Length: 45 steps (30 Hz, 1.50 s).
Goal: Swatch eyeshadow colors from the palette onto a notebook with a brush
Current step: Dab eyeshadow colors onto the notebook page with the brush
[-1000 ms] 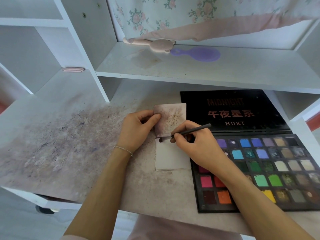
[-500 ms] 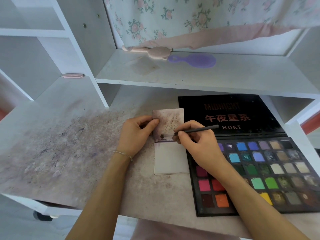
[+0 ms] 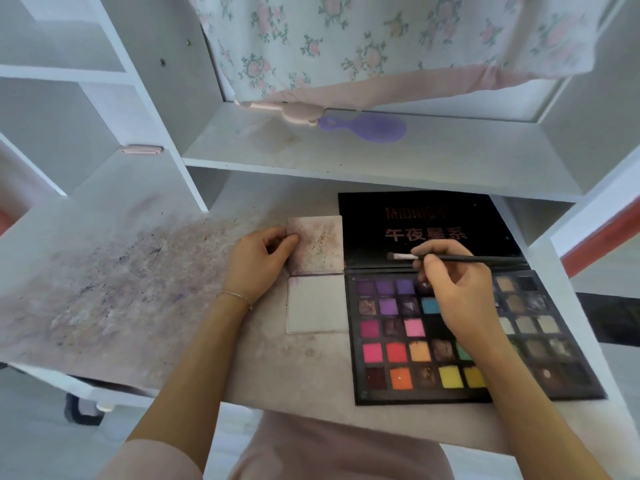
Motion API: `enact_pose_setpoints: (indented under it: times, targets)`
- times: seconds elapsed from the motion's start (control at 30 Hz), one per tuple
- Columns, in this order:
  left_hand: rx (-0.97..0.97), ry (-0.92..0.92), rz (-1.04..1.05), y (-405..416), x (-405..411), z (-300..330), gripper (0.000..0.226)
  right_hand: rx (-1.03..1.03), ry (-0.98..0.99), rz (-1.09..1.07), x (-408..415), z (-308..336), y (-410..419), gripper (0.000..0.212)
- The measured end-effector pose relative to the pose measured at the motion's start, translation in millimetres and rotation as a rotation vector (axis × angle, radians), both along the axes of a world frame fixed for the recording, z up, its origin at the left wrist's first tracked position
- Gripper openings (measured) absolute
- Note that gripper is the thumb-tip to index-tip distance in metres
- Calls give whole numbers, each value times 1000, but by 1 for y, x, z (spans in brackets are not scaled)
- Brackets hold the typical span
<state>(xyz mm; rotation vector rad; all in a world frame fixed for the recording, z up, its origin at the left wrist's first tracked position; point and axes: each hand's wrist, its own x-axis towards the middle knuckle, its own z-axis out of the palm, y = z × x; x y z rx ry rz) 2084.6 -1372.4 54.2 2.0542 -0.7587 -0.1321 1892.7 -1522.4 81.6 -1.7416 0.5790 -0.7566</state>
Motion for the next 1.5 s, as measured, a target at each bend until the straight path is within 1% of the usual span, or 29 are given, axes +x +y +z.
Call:
enact_pose_setpoints:
  times: [0.1,0.27,0.4,0.53,0.67,0.8,0.93,1.07,1.23,1.4,1.5]
  targets:
    - [41,-31,18,-1,-2,-2,15,-42,59,-36,-15,-5,-7,31]
    - [54,-32,42,-1,-5,-6,17,-74,177,-4,-23,-16,-8,27]
    - [44,-32,36,-2,-6,-7,15,-119,210,13,-25,-15,-9,21]
    - [35,-25,41,-3,-6,-6,12,-164,252,33,-24,-16,-10,23]
    - [21,-21,44,-2,-6,-6,12,-168,225,0,-24,-16,-12,25]
    - [-6,-15,39,-1,-6,-7,13,-187,256,30,-23,-17,-13,24]
    - [-19,-20,35,-2,-5,-8,13,-165,223,-15,-23,-17,-13,27]
    - [-38,-4,25,-2,-3,-9,10,-177,259,8,-22,-17,-12,26]
    - [-45,0,13,-1,-3,-10,9,-105,183,-61,-21,-14,-9,27]
    - [-32,10,18,-2,-4,-9,11,-6,114,50,-1,-10,7,27]
    - [-25,8,16,-2,-5,-8,12,40,89,131,17,-10,22,23]
